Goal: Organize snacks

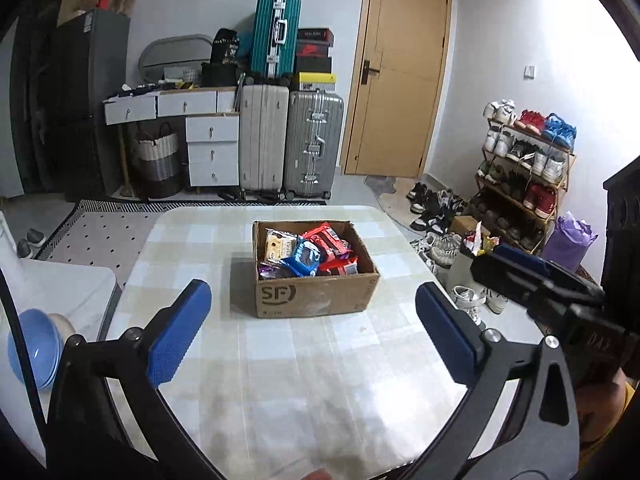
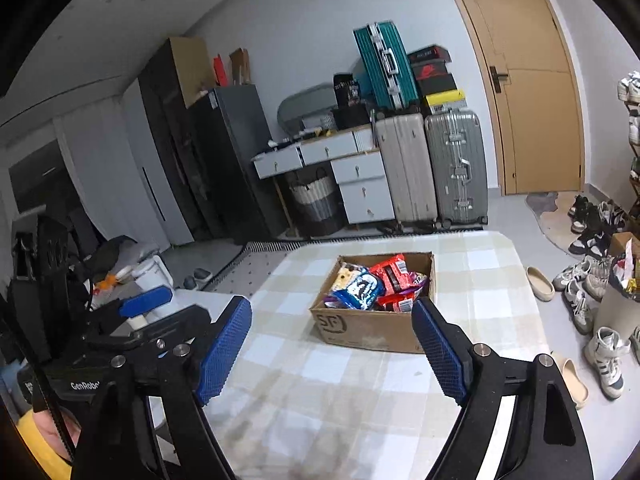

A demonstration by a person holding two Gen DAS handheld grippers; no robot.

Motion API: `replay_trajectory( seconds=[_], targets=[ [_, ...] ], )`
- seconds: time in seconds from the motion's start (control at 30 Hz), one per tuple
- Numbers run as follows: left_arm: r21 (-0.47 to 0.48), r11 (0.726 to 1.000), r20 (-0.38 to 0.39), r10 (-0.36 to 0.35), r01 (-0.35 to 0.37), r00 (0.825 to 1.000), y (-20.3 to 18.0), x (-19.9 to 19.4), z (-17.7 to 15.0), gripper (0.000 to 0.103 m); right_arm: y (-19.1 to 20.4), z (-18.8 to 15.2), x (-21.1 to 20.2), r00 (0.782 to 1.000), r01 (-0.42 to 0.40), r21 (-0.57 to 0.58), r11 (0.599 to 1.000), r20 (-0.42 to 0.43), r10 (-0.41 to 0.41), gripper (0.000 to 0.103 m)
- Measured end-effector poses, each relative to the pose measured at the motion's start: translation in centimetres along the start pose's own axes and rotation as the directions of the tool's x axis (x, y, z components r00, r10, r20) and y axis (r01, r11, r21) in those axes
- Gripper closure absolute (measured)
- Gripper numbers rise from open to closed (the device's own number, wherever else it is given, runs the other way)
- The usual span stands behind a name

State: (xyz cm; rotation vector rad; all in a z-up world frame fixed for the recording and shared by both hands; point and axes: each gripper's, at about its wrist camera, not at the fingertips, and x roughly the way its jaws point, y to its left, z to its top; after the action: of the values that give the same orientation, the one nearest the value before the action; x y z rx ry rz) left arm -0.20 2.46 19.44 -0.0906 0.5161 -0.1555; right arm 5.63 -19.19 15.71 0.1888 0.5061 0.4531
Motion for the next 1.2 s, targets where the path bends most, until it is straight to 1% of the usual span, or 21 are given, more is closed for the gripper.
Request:
replay_trajectory(
  seconds=[0.03, 0.1, 0.17, 0.27, 0.43, 0.5, 0.53, 0.57, 0.67, 0.77, 0.8, 0.83, 0.9, 0.97, 1.03, 1.2],
  targets=[
    [0.003, 1.0, 0.016, 0.002, -0.002, 1.0, -0.2, -1.8, -0.6, 0.001, 0.3, -0.3, -1.2, 1.0, 0.0, -0.004, 1.0, 0.012, 0.0, 0.015],
    [0.017, 1.0, 0.039, 0.01, -0.011, 0.999, -0.7, -4.1, -1.4, 0.001, 1.1, -0.9, -2.9, 1.0, 0.008, -0.02, 1.0, 0.028, -0.007, 0.014],
    [0.047, 0.999, 0.071, 0.023, -0.026, 0.997, -1.2, -7.2, -3.1, 0.001, 2.2, -2.0, -4.7, 0.999, 0.012, -0.042, 0.999, 0.039, -0.01, 0.014],
    [0.076, 0.995, 0.099, 0.056, -0.064, 0.993, -1.5, -10.4, -5.4, 0.001, 3.5, -3.8, -6.7, 0.998, 0.021, -0.074, 0.997, 0.057, -0.017, 0.013],
    [0.056, 0.996, 0.106, 0.06, -0.066, 0.993, -1.3, -13.7, -8.4, 0.001, 4.4, -7.1, -8.8, 0.993, 0.026, -0.079, 0.997, 0.116, -0.017, 0.011],
    [0.05, 0.996, 0.114, 0.066, -0.072, 0.991, -1.1, -14.5, -9.4, 0.001, 4.3, -8.4, -9.2, 0.99, 0.03, -0.08, 0.996, 0.139, -0.019, 0.01],
    [0.052, 0.996, 0.115, 0.071, -0.077, 0.991, -0.9, -14.1, -9.5, 0.001, 4.2, -8.9, -9.0, 0.989, 0.034, -0.078, 0.996, 0.143, -0.022, 0.01],
    [0.056, 0.994, 0.124, 0.084, -0.092, 0.989, -0.9, -14.4, -10.0, 0.001, 3.9, -9.3, -8.8, 0.989, 0.036, -0.073, 0.997, 0.143, -0.025, 0.009],
    [0.062, 0.993, 0.129, 0.097, -0.105, 0.987, -0.5, -13.6, -10.3, 0.001, 3.0, -10.6, -7.5, 0.993, 0.035, -0.055, 0.998, 0.114, -0.029, 0.009],
    [0.049, 0.994, 0.105, 0.09, -0.095, 0.99, 0.3, -11.0, -10.3, 0.001, 1.6, -11.6, -5.7, 0.996, 0.036, -0.047, 0.998, 0.08, -0.032, 0.009],
    [0.051, 0.994, 0.091, 0.088, -0.093, 0.992, 0.6, -9.4, -10.1, 0.001, 0.9, -11.7, -4.6, 0.997, 0.043, -0.042, 0.998, 0.07, -0.039, 0.009],
    [0.055, 0.994, 0.083, 0.095, -0.1, 0.992, 0.8, -8.5, -10.7, 0.001, 0.6, -11.9, -4.0, 0.997, 0.046, -0.039, 0.998, 0.062, -0.043, 0.009],
    [0.051, 0.992, 0.081, 0.111, -0.116, 0.99, 1.6, -5.1, -10.7, 0.001, -0.5, -12.2, -2.4, 0.998, 0.047, -0.03, 0.998, 0.044, -0.046, 0.01],
    [0.039, 0.993, 0.04, 0.106, -0.107, 0.994, 2.4, -2.7, -11.4, 0.001, -1.6, -12.4, -0.7, 0.998, 0.058, -0.024, 0.998, 0.027, -0.058, 0.01],
    [0.031, 0.993, 0.016, 0.109, -0.11, 0.994, 3.0, 0.1, -11.3, 0.001, -2.6, -12.8, 0.9, 0.998, 0.065, -0.015, 0.998, 0.015, -0.065, 0.01],
    [0.002, 0.995, -0.015, 0.097, -0.097, 0.995, 4.9, 6.0, -10.7, 0.001, -4.6, -12.7, 4.1, 0.997, 0.076, 0.014, 0.997, -0.018, -0.076, 0.01]
  ],
)
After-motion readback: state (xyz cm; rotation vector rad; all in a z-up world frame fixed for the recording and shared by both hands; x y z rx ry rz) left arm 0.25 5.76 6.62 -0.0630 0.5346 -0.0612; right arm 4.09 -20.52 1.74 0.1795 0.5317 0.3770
